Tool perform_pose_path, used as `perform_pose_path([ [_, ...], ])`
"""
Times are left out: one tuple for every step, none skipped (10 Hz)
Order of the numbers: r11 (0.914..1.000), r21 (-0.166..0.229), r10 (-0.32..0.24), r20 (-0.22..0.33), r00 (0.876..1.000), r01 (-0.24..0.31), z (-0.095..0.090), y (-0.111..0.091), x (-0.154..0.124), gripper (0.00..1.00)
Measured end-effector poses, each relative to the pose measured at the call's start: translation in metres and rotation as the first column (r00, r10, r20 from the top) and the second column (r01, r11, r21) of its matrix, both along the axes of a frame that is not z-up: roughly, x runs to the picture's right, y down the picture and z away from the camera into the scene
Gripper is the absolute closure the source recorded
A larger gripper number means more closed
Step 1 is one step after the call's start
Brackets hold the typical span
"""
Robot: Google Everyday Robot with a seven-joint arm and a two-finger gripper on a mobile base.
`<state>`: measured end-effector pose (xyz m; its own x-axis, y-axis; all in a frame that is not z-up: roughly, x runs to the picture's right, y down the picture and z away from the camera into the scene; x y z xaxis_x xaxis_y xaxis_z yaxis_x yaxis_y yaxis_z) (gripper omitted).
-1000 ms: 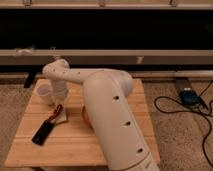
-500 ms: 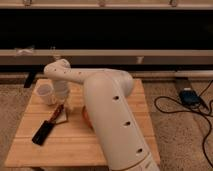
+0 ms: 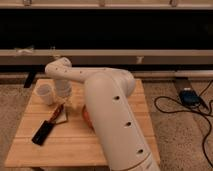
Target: Place the pepper on the white sponge
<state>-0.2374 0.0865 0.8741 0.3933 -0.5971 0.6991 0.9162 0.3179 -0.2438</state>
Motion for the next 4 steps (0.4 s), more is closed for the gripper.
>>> perform_pose_path([
  [0.9998,0.016,0.009,-0.002,1.0,-0.009,0.001,-0.0069,0.0045,0.2],
  [0.9998,0.017,0.01,-0.005,1.0,-0.01,0.0023,-0.0073,0.0065,0.2],
  [0.9998,0.018,0.01,-0.003,1.0,-0.009,0.0017,-0.0075,0.0049,0.2],
  [0.9998,0.017,0.008,-0.001,1.0,-0.008,0.0013,-0.0065,0.0031,0.2],
])
